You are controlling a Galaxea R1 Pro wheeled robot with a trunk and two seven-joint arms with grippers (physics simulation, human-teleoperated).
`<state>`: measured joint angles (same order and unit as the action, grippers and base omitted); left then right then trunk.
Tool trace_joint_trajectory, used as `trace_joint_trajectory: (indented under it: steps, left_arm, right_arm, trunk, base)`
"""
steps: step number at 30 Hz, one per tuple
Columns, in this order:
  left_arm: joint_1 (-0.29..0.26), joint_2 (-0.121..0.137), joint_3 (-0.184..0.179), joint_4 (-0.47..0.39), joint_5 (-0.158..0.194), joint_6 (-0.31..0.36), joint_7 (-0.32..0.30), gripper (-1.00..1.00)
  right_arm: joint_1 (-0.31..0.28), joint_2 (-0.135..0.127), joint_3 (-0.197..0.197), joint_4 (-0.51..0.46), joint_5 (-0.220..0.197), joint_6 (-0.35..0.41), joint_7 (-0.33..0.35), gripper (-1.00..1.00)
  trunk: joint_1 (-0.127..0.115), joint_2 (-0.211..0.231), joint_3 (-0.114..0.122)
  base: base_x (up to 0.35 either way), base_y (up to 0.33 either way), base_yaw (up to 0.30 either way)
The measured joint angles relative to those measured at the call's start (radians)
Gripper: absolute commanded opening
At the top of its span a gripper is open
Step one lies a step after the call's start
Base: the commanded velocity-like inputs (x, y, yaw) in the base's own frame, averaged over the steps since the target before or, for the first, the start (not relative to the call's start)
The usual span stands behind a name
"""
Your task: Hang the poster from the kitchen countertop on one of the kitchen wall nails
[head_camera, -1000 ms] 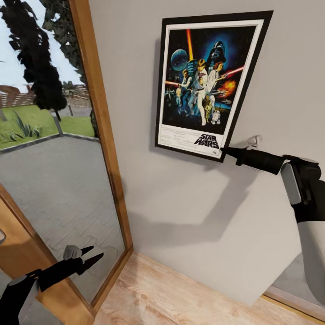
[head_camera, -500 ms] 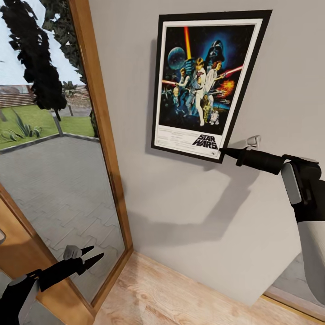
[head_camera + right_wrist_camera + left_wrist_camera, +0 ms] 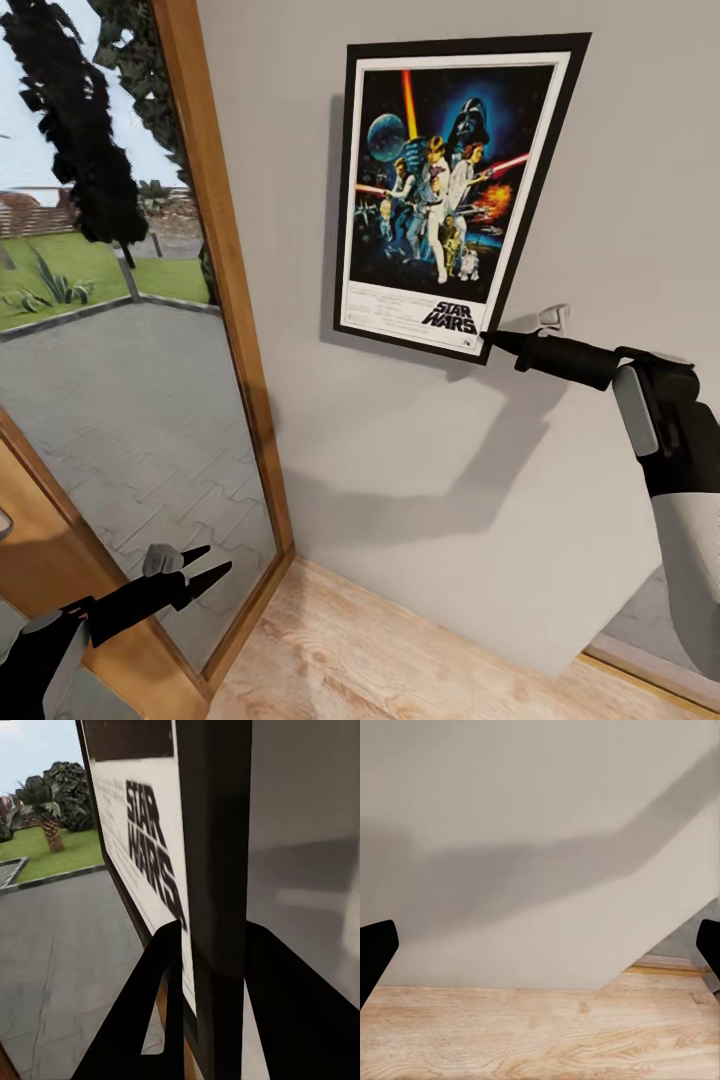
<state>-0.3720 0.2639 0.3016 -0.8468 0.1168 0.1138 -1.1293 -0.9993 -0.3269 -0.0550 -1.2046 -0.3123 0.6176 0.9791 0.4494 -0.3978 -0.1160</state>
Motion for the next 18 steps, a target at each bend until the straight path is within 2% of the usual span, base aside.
trace_joint_trajectory:
  steps: [18]
  left_arm:
    - [0.000,0.000,0.000,0.000,0.000,0.000,0.000,1.00]
  right_arm:
    - [0.000,0.000,0.000,0.000,0.000,0.000,-0.001,-1.00]
  trunk:
    - [0.000,0.000,0.000]
  base:
    - [0.000,0.000,0.000]
